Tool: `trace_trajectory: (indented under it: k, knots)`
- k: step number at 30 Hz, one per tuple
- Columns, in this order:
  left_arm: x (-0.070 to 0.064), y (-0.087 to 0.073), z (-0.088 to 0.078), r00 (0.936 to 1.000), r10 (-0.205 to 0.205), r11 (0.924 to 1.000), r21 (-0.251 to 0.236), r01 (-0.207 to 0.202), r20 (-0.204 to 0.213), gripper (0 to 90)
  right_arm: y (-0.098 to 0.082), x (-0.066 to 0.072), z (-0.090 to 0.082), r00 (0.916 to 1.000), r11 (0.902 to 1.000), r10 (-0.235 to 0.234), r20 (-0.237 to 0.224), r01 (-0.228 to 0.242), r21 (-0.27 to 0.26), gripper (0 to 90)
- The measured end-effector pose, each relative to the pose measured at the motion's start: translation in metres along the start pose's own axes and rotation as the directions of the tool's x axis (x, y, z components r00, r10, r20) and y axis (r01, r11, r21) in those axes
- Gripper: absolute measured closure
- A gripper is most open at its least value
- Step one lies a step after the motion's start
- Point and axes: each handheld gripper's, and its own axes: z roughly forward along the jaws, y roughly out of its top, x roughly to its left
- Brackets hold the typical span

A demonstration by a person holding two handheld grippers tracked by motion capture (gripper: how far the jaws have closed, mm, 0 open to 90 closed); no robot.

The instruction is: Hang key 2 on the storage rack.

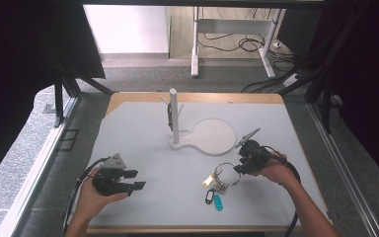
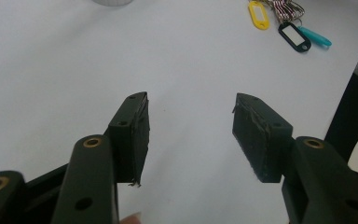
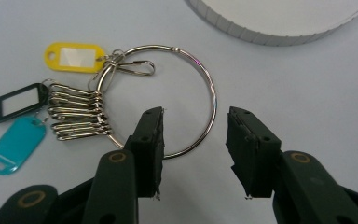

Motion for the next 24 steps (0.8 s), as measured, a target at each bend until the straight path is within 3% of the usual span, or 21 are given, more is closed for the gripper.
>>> trace_trajectory:
  k: [13,24]
  knots:
    - [0.0,-0.001,0.001,1.0,0.003,1.0,0.005,-0.003,0.002,46.5,0.016,-0.01,0.028,0.9999,0.9958,0.014,0.006,-0.015,0.09,69.7]
    - [0.0,-0.002,0.001,1.0,0.002,1.0,0.005,-0.002,0.001,46.5,0.027,-0.012,0.038,1.0,0.9906,0.008,0.003,-0.008,0.137,75.9]
